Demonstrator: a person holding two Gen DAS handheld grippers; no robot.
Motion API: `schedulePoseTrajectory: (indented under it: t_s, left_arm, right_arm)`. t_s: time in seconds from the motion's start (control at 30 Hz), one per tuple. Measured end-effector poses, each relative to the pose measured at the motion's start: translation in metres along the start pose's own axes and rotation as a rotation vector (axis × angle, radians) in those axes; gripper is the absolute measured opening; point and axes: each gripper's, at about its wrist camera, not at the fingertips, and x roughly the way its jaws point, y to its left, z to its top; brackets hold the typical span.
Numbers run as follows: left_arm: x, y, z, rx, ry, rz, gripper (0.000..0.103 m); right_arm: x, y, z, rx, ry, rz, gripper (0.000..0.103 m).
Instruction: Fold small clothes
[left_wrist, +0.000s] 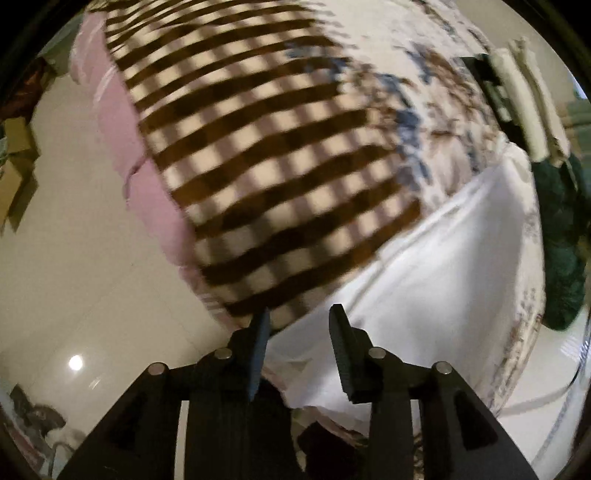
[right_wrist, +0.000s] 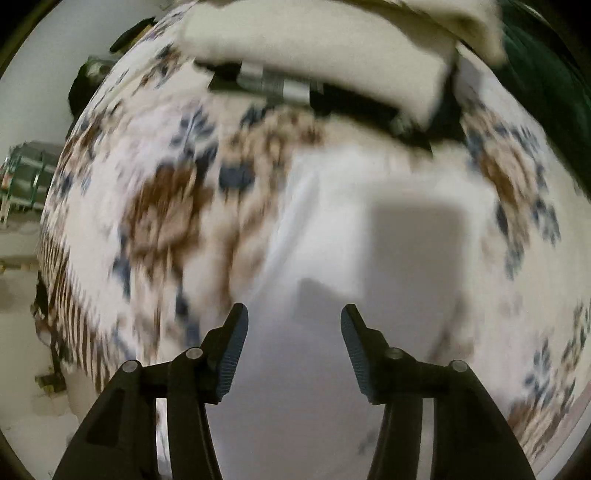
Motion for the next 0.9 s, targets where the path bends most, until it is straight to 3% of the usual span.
schedulePoseTrajectory:
  t_s: [0.1,0.2,0.23,0.27,0.37,0.43,0.47,0.53,0.57,0.67,0.73,0.8,0.83,0.87,0.9]
  left_arm:
    - [0.007,-0.022,0.001,0.104,0.035,-0.007,0.035]
    - [0.032,-0.044,-0.006,0.237,0.078,0.07,0.033]
    - [0.04,-0.048,-0.009,0.273,0.078,0.096,0.029]
    - [0.043,-0.049,-0.012,0.292,0.071,0.109,0.006]
    - [0.04,-0.048,-0.017,0.322,0.028,0.14,0.003]
    - [0.033,-0.04,-0.019,0.318,0.016,0.16,0.003]
    - [0.029,-0.034,-0.019,0.319,0.017,0.169,0.003]
    - [0.027,-0.028,-0.012,0.309,0.019,0.226,0.002]
    - [0.024,-0.017,-0.007,0.296,0.035,0.249,0.002]
    - [-0.005,-0.005,0.007,0.223,0.083,0.216,0.005]
    - [-0.03,-0.018,0.015,0.261,0.063,0.19,0.01]
    - [-0.055,-0.049,0.032,0.314,0.017,0.147,0.034]
    - [-0.062,-0.065,0.042,0.332,-0.002,0.113,0.041]
    - [-0.067,-0.085,0.056,0.353,-0.029,0.069,0.054]
    - [-0.068,-0.111,0.073,0.384,-0.062,0.024,0.058]
  right_arm:
    - [-0.005,-0.008,-0.074,0.031,0.066,0.026,0.055]
    - [0.011,-0.017,-0.159,0.085,0.142,0.041,0.055]
    - [0.02,-0.02,-0.194,0.131,0.182,0.055,0.055]
    - [0.027,-0.023,-0.213,0.168,0.211,0.069,0.055]
    - [0.062,-0.022,-0.287,0.288,0.315,0.135,0.055]
    - [0.073,-0.014,-0.313,0.301,0.317,0.15,0.048]
    - [0.078,-0.008,-0.327,0.305,0.317,0.159,0.032]
    - [0.088,0.007,-0.349,0.29,0.326,0.188,0.014]
    - [0.091,0.013,-0.356,0.275,0.318,0.178,0.013]
    - [0.099,0.021,-0.376,0.236,0.338,0.137,0.013]
    - [0.086,0.015,-0.378,0.273,0.323,0.185,0.014]
    - [0.064,0.004,-0.371,0.297,0.286,0.222,0.025]
    - [0.051,-0.003,-0.369,0.307,0.25,0.232,0.04]
    - [0.037,-0.012,-0.365,0.322,0.208,0.231,0.047]
    - [0.023,-0.021,-0.359,0.343,0.167,0.229,0.047]
